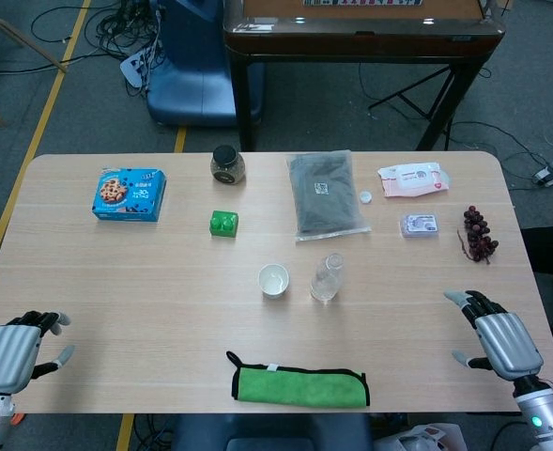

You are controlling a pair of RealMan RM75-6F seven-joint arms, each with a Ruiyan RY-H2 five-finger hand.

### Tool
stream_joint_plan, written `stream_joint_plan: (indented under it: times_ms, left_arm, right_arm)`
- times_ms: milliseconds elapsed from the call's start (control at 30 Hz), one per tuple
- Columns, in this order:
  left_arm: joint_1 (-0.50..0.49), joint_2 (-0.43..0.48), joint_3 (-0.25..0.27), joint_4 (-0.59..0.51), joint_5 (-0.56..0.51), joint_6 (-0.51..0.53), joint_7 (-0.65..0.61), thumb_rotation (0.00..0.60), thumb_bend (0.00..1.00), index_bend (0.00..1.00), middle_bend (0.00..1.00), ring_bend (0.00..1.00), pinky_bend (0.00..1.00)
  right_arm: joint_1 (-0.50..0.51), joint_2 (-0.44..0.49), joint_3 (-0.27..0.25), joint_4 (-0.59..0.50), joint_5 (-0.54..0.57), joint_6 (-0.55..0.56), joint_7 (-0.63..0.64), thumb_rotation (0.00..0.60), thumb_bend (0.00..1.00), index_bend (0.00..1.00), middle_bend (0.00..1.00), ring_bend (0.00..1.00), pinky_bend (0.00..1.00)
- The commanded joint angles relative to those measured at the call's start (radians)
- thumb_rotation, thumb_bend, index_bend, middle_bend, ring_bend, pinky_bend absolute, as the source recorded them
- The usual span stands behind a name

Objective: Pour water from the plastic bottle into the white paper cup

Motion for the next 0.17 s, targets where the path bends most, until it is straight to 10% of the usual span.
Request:
stream_joint_plan:
  times_ms: [33, 167]
  left_arm:
    - [-0.002, 0.003, 0.001, -0.005, 0.001, -0.005, 0.006, 0.600, 0.20, 0.43, 0.52, 0.40, 0.55]
    - [-0.007, 0.006, 0.002, -0.008, 0.000, -0.015, 0.010, 0.600, 0.20, 0.43, 0.52, 0.40, 0.55]
  right_arm:
    - [-0.012, 0.022, 0.006, -0.012, 0.008, 0.003, 0.013, 0.600, 0.00, 0.17, 0.21, 0.13, 0.34]
    - [-0.016, 0.036, 0.013, -0.013, 0.018, -0.008, 0.025, 0.600, 0.00, 0.17, 0.21, 0.13, 0.34]
